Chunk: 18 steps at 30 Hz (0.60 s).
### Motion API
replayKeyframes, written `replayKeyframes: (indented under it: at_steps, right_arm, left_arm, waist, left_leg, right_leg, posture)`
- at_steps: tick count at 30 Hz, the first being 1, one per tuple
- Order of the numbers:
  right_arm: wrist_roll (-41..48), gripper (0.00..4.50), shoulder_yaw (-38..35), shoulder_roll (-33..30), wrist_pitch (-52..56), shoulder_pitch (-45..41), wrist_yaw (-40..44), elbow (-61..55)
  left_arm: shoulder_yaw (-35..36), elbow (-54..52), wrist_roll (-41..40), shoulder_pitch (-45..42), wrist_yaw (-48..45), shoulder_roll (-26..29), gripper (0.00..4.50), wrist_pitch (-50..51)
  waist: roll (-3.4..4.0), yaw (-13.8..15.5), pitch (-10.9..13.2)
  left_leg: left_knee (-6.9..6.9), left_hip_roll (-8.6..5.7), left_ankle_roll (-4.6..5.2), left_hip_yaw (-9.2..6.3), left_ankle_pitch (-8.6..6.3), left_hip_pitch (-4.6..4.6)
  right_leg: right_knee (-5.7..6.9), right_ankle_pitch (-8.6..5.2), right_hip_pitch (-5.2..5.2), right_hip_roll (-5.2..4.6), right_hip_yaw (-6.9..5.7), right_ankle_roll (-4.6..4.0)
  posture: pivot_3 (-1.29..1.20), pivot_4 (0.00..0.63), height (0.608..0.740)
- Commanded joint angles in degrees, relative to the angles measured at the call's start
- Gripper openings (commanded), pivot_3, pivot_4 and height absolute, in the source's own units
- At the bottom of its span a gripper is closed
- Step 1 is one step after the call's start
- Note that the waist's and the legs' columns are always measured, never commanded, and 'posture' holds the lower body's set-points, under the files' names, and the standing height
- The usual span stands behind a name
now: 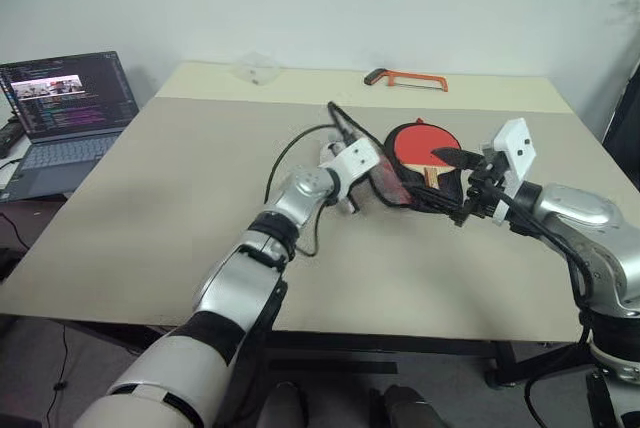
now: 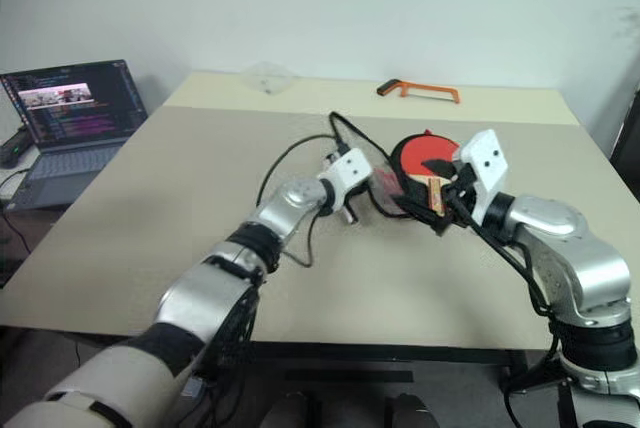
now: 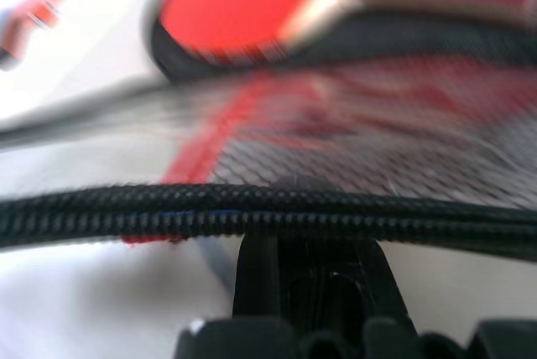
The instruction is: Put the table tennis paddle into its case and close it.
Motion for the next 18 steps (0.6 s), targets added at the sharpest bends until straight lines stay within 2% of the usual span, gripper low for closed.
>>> replayKeyframes:
  at_steps: [1, 5, 8, 11, 14, 17, 18]
  right_arm:
    - [0.1, 4.50, -4.1, -1.0, 0.2, 1.0, -3.3, -3.6]
    - [0.0, 4.50, -6.9, -0.7, 0.7, 2.3, -7.2, -4.6]
    - [0.9, 4.50, -8.3, -0.4, 2.8, 1.8, -9.8, -4.1]
    - [1.4, 4.50, -10.1, 1.9, 6.2, -0.3, -14.3, 0.2]
    - [0.1, 4.50, -12.2, 5.9, 6.6, -4.0, -19.8, 9.1]
    - [-0.2, 4.50, -14.4, 9.1, 6.6, -9.6, -24.1, 19.6]
    - [-0.2, 4.50, -15.3, 9.8, 6.6, -11.8, -25.4, 23.9]
  left_arm:
    - [1.3, 2.1, 0.3, -3.9, 2.7, -4.5, 0.02, -3.4]
    - [0.3, 4.0, 1.7, -2.3, 4.8, -10.6, 0.02, -2.8]
    - [-0.4, 4.0, 3.6, -0.9, 6.9, -9.2, 0.02, -2.6]
    - [2.1, 2.4, 1.6, 0.8, 3.8, -5.1, 0.02, -2.1]
    - [3.9, -2.0, -0.5, 3.8, -3.4, 1.1, 0.02, -1.6]
    - [6.8, -14.6, -5.6, 9.5, -14.3, 8.1, 0.02, 3.1]
    - [8.2, -21.9, -8.5, 12.5, -18.9, 11.1, 0.19, 6.9]
  waist:
    - [0.00, 0.0, 0.0]
    - [0.02, 0.0, 0.0]
    - [0.03, -0.5, 0.0]
    - [0.04, -1.5, 0.0]
    - [0.05, -2.0, 0.0]
    - [0.08, -2.1, 0.0]
    - [0.11, -2.2, 0.0]
  left_leg:
    - [-0.01, -0.01, 0.00, 0.01, 0.00, -0.03]
    - [-0.05, -0.04, -0.01, 0.03, -0.01, -0.07]
    - [-0.09, -0.03, -0.01, 0.02, -0.01, -0.07]
    - [-0.11, -0.02, 0.00, -0.06, -0.01, 0.02]
    - [-0.12, -0.02, -0.02, -0.08, 0.01, 0.34]
    - [-0.14, -0.02, -0.09, -0.08, 0.06, 0.43]
    - [-0.13, -0.01, -0.10, -0.06, 0.07, 0.43]
  right_leg:
    - [-0.09, 0.02, 0.01, -0.01, 0.00, 0.03]
    - [-0.28, 0.05, 0.04, -0.06, 0.00, 0.03]
    - [-0.30, 0.06, 0.01, -0.04, 0.01, 0.01]
    - [-0.08, 0.06, -0.05, 0.05, 0.08, 0.01]
    - [0.16, 0.04, 0.05, 0.10, 0.18, 0.02]
    - [0.26, 0.05, 0.08, 0.11, 0.19, 0.00]
    - [0.27, 0.07, 0.08, 0.11, 0.21, -0.04]
  posture:
    - [0.00, 0.150, 0.740]
    - [0.00, 0.150, 0.740]
    - [0.00, 0.150, 0.740]
    - [0.00, 0.150, 0.740]
    - [0.00, 0.150, 0.740]
    - [0.00, 0.150, 0.740]
    - [0.00, 0.150, 0.740]
